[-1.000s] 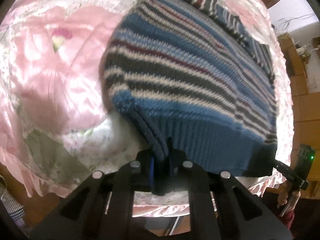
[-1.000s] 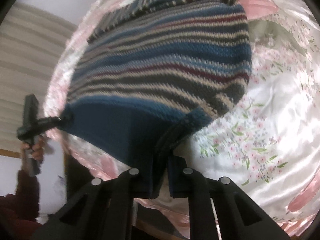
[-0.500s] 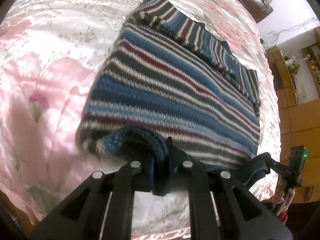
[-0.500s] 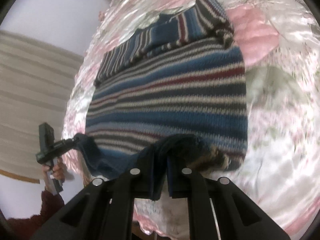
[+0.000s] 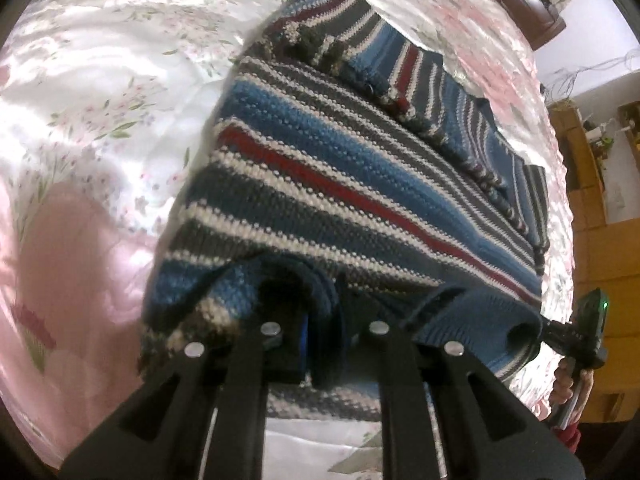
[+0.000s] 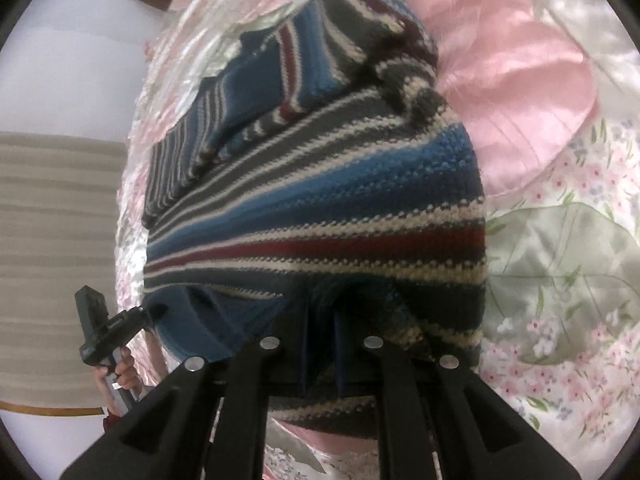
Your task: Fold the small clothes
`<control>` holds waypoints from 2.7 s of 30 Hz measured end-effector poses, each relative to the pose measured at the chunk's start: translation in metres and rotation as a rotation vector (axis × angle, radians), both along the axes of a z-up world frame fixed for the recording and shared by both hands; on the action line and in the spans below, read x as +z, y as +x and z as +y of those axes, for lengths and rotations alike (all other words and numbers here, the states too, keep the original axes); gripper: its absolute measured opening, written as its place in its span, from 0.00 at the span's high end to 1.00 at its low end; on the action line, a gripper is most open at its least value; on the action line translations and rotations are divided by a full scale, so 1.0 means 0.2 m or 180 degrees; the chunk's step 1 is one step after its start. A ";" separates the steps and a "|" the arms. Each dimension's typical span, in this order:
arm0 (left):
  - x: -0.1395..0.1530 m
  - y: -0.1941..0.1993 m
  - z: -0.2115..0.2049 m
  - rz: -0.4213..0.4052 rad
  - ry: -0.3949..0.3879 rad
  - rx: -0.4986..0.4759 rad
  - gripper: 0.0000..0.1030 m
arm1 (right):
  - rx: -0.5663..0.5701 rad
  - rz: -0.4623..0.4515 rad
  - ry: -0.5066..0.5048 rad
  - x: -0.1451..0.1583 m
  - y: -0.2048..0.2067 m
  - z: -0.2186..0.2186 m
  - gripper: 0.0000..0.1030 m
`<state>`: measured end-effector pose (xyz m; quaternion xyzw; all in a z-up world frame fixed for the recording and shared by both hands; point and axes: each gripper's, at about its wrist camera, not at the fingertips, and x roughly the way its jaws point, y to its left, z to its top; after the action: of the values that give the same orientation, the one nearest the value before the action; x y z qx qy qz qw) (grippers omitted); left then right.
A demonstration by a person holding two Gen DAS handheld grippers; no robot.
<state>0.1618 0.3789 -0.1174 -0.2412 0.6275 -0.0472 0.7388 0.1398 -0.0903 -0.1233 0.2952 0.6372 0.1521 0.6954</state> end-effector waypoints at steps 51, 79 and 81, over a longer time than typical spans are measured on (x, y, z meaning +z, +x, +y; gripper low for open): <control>0.13 0.14 -0.25 -0.0468 0.0965 -0.1356 0.90 | 0.1336 -0.0736 -0.0581 0.19 0.09 0.26 0.89; 0.54 0.81 -0.19 -0.1147 0.0802 -0.0558 0.91 | 0.0698 -0.1134 -0.0716 0.58 0.72 0.10 0.90; 0.55 0.88 -0.20 -0.1176 0.0804 -0.0495 0.91 | 0.0618 -0.1121 -0.0763 0.57 0.82 0.10 0.90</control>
<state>0.3387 0.3398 -0.0073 -0.0851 0.4993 -0.0684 0.8595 0.3040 -0.0708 -0.0084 0.1167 0.5449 0.1907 0.8081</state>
